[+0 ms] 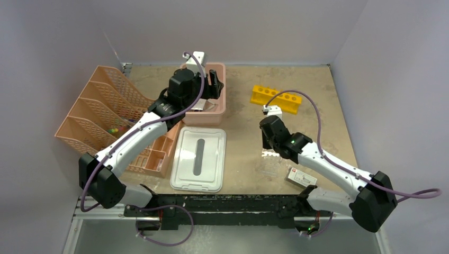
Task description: Organize the chemistry lab equipment
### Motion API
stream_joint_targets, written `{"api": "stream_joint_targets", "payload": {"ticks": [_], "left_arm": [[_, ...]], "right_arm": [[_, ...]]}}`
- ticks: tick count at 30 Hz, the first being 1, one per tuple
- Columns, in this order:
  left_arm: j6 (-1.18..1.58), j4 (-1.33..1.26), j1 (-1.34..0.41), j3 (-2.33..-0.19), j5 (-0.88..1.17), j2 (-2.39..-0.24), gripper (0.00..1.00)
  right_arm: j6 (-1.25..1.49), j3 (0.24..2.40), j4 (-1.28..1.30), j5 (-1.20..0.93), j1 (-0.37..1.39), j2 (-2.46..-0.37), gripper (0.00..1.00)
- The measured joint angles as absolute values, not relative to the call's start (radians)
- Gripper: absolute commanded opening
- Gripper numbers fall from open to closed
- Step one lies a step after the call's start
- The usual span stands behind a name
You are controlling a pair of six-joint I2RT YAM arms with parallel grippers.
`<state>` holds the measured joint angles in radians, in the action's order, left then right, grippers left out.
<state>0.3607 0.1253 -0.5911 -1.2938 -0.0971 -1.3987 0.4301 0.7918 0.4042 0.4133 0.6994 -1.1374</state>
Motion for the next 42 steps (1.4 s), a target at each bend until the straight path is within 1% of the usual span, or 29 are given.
{"api": "stream_joint_targets", "payload": {"ticks": [24, 42], "left_arm": [[0.394, 0.141, -0.591, -1.293, -0.105, -1.399, 0.63], [0.406, 0.144, -0.591, -1.293, -0.105, -1.399, 0.63]], "right_arm": [[0.421, 0.762, 0.324, 0.466, 0.699, -1.158, 0.02], [0.438, 0.763, 0.392, 0.454, 0.699, -1.145, 0.03]]}}
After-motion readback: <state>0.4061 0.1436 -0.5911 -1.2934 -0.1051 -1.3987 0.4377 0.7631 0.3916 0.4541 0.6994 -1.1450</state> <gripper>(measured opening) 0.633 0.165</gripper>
